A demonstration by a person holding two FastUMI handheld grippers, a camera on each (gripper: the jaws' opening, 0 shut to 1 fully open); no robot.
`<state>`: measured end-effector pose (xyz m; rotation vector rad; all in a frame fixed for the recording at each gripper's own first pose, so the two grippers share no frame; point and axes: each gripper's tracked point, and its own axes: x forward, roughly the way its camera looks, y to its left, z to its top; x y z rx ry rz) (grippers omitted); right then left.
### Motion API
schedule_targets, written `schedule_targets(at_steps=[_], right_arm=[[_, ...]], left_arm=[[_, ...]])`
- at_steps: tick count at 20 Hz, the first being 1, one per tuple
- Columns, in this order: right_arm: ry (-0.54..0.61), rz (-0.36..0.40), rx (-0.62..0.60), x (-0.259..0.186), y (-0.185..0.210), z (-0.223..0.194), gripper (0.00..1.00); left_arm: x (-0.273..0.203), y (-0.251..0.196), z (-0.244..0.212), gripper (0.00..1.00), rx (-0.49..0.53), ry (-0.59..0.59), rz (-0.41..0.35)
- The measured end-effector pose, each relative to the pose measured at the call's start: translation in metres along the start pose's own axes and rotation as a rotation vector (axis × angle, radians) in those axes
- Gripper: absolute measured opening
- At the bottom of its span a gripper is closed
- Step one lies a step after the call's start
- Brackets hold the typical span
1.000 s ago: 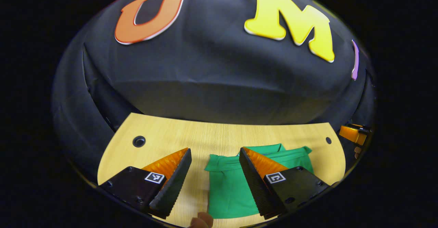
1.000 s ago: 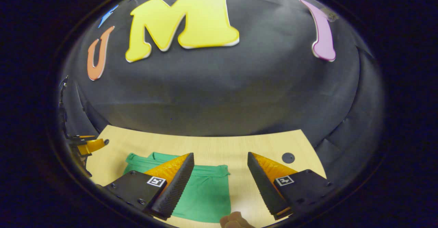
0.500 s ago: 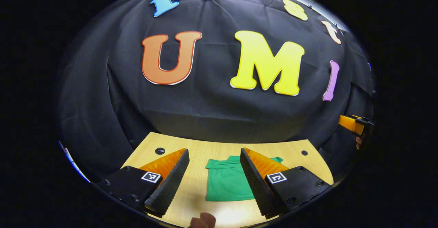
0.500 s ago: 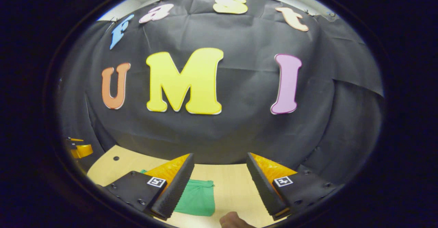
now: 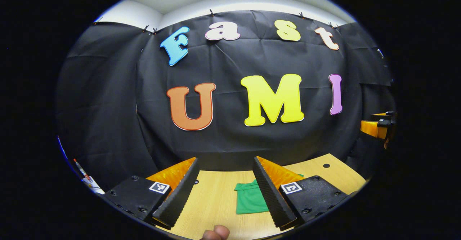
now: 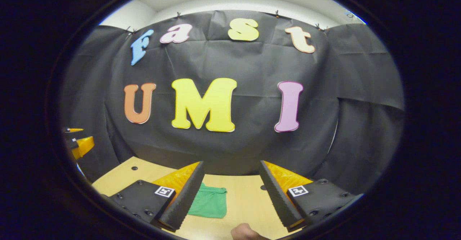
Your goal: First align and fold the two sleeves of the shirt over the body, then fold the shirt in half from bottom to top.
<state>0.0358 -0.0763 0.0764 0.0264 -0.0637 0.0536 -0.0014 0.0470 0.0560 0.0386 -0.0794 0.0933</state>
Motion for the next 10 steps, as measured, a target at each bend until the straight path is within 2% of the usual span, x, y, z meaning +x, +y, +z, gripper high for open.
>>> schedule_targets(at_steps=[4, 8, 10], right_arm=[[-0.029, 0.005, -0.051, -0.042, 0.016, -0.011, 0.96], [-0.002, 0.069, -0.096, -0.071, 0.049, -0.037, 0.97], [0.025, 0.059, -0.088, -0.076, 0.053, -0.047, 0.97]], left_arm=[[-0.034, -0.022, -0.005, 0.96, -0.028, -0.007, -0.027], [-0.054, -0.045, -0.009, 0.96, 0.001, -0.033, -0.066], [-0.06, -0.059, -0.015, 0.96, -0.02, -0.021, -0.096]])
